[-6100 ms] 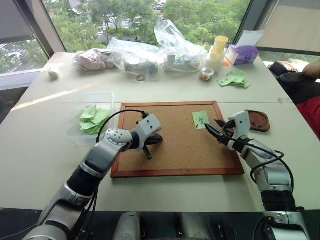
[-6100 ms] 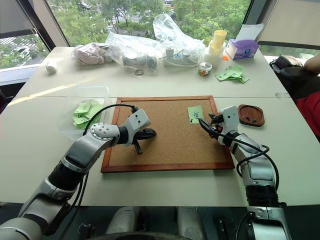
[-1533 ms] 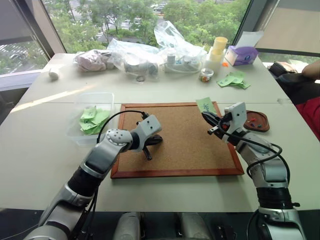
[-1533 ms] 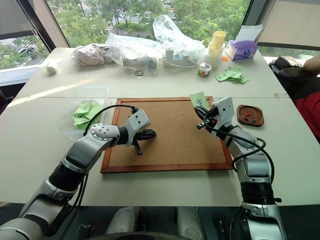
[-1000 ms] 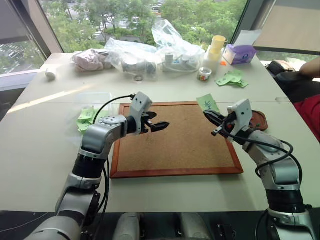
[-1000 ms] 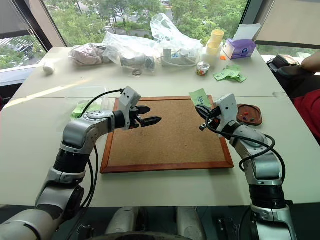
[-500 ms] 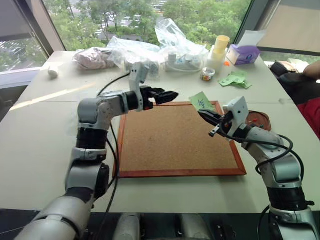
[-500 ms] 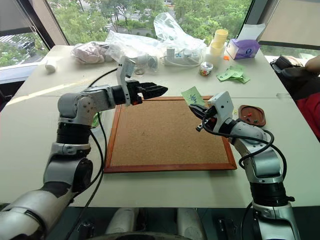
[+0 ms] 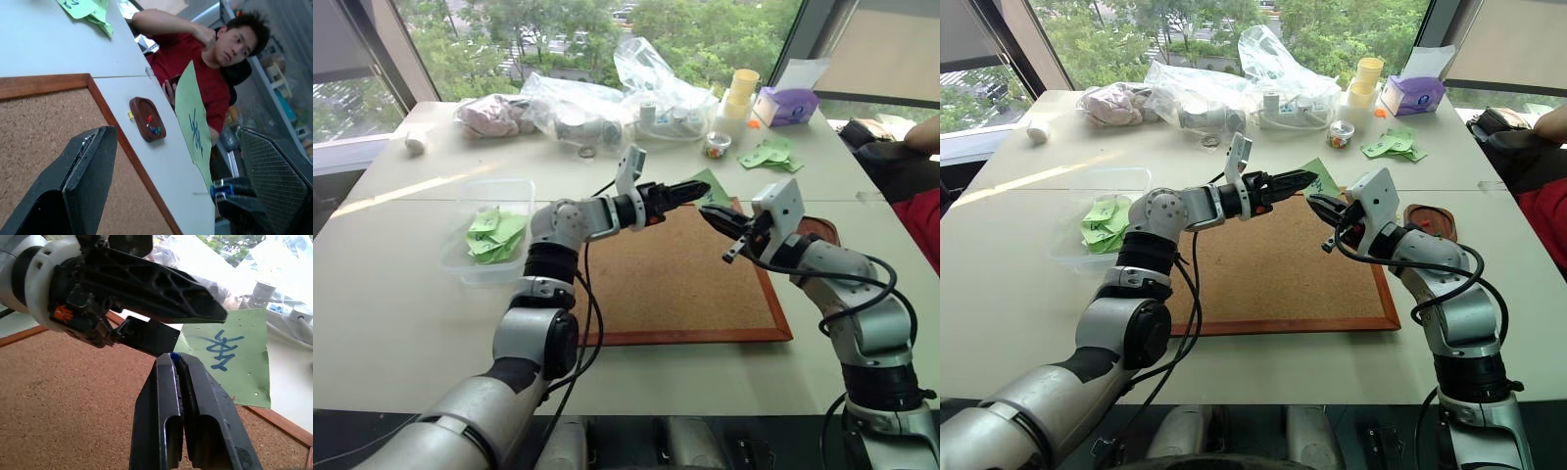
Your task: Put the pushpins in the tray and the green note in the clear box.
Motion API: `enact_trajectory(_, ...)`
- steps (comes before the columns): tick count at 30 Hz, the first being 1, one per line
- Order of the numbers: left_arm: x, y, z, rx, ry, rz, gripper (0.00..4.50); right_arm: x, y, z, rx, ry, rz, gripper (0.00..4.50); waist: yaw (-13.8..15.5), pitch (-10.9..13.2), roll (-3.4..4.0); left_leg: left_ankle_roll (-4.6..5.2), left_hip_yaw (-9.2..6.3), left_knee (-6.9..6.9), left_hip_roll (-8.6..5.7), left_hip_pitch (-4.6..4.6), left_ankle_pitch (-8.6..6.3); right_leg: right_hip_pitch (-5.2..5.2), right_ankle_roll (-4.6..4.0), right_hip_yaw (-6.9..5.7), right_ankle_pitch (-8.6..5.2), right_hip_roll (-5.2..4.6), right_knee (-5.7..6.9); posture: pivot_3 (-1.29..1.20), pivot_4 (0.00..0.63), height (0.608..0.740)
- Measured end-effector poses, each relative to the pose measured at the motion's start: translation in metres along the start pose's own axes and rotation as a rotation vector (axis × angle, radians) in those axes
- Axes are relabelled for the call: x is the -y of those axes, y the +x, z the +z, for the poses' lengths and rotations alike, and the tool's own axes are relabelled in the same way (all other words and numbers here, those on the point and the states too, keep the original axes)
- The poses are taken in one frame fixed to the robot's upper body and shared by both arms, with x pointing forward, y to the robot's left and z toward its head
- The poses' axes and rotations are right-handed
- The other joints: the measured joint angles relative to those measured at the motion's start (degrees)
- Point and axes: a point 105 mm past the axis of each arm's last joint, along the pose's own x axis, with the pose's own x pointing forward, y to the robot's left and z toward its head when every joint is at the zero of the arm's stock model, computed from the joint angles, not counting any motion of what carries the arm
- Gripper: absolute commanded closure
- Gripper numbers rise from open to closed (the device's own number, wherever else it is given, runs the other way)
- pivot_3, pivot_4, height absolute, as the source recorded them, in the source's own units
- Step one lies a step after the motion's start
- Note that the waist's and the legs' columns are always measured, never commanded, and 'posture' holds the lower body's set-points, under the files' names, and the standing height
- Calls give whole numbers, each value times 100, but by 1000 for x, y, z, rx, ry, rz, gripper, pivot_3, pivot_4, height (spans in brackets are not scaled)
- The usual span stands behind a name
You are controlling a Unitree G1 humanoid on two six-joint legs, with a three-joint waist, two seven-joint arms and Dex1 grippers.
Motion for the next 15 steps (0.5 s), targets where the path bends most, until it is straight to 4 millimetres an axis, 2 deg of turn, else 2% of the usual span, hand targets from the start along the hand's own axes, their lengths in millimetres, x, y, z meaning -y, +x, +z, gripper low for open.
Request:
enact_trajectory(2,-1,5,0,13,-20,1,1093,0,0,0,-2,3,-2,4500,-2,0,0,0,0,-1,-1,0,0,0,0,0,0,0,0,0,150,738)
enact_trajectory(8,-3,17,-11,10,-81,-11,4114,1,0,1,-1,2,-14,4500,-8,0,-1,0,0,-3,-2,-1,0,-1,0,0,0,0,-1,0,150,738)
enact_trajectory(9,-2,18,-11,9,-80,-16,4446,1,0,1,-1,2,-16,4500,-11,0,-1,0,0,-3,-2,0,0,-2,0,0,0,1,-1,0,150,738)
enact_trajectory(12,-1,17,-10,7,-70,-23,4446,1,0,1,0,2,-19,4500,-13,0,0,-1,0,-4,-1,0,1,-2,0,0,0,2,-1,0,150,738)
enact_trajectory(15,-3,18,-12,-21,22,0,4446,2,0,1,0,2,-23,4500,-7,0,0,-1,0,-4,-3,0,1,-2,0,0,0,0,-1,0,150,738)
